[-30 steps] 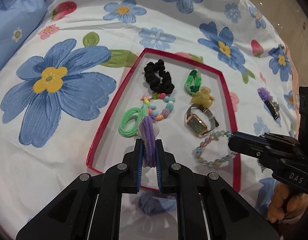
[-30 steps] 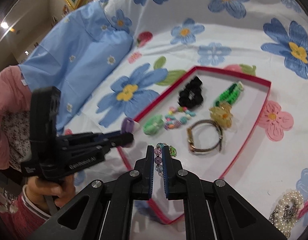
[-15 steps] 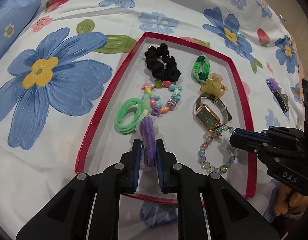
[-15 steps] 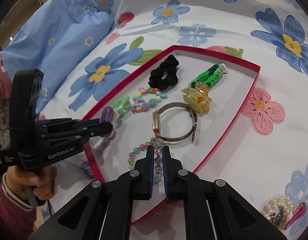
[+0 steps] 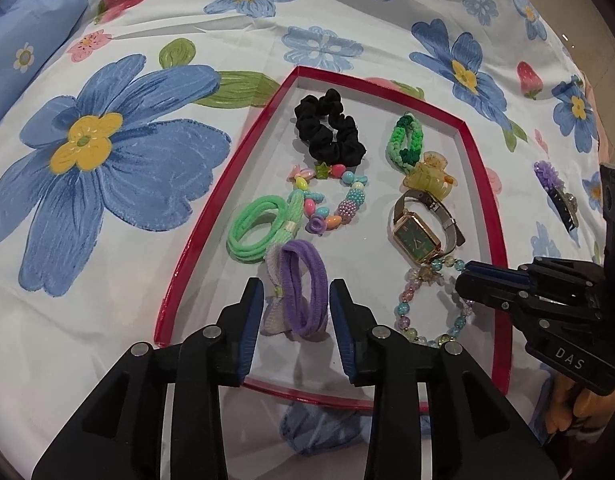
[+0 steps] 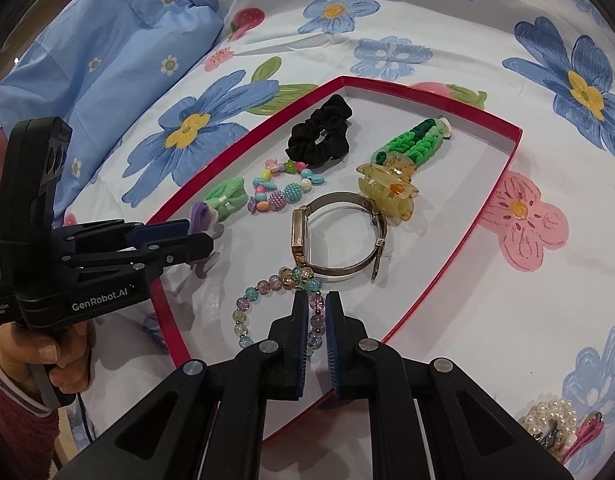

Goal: Organize jewelry
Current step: 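Open the left tool to release the hair ties while the right tool releases the bracelet, then move both open tools back to the pearl necklace and pink clip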

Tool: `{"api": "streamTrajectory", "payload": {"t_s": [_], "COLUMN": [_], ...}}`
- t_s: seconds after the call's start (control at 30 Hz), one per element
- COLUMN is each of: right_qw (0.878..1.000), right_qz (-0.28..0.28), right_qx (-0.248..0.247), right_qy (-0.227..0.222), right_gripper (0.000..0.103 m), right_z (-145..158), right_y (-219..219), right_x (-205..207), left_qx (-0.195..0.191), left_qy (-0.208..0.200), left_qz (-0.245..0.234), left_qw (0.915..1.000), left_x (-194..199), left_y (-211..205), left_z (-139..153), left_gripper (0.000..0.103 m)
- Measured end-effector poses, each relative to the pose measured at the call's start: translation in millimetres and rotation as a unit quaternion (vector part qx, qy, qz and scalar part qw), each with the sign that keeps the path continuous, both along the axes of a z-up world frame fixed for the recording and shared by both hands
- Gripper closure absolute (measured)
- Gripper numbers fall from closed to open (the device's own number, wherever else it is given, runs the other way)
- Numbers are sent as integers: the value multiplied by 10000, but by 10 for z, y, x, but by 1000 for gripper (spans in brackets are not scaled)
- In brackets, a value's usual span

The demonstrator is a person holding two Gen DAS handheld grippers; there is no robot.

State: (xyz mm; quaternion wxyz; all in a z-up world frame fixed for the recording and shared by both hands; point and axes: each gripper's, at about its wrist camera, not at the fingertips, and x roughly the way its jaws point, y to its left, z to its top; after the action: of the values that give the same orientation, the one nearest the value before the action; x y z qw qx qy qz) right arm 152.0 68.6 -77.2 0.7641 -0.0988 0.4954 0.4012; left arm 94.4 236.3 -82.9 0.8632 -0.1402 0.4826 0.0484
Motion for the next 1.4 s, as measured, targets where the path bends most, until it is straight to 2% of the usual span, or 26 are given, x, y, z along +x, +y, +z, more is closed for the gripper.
{"api": "streamTrajectory", "payload": {"t_s": [0.1,0.27,0.6,0.7,0.93,1.4], "right_qw": [10000,9997,9979,9963,9904,9730], "right_qz": [-30,-54,-282,-408,-933,-2049], "right_qx": [69,244,577,757,1020,1045], "right_qy": [41,35,-38,-64,-94,-162], "right_gripper": [89,72,71,64,63,61], "right_z": [10,86,301,363,444,407], "right_y": [-11,-58,-284,-436,-973,-2146], "right_x": [-6,-36,-103,-135,-182,-248], "left_qx": [7,-10,-248,-324,-476,-518], "left_qy": [-19,-121,-347,-450,-620,-577], "left_qz": [9,61,223,210,-54,-825], "left_qw": [10000,9999,9988,9982,9969,9936], "left_x": [-23,-99,-296,-352,-431,-373], "left_y": [-4,-17,-93,-158,-451,-1185], "left_z": [28,107,246,317,460,525], "left_gripper": [69,64,59,59,59,59]}}
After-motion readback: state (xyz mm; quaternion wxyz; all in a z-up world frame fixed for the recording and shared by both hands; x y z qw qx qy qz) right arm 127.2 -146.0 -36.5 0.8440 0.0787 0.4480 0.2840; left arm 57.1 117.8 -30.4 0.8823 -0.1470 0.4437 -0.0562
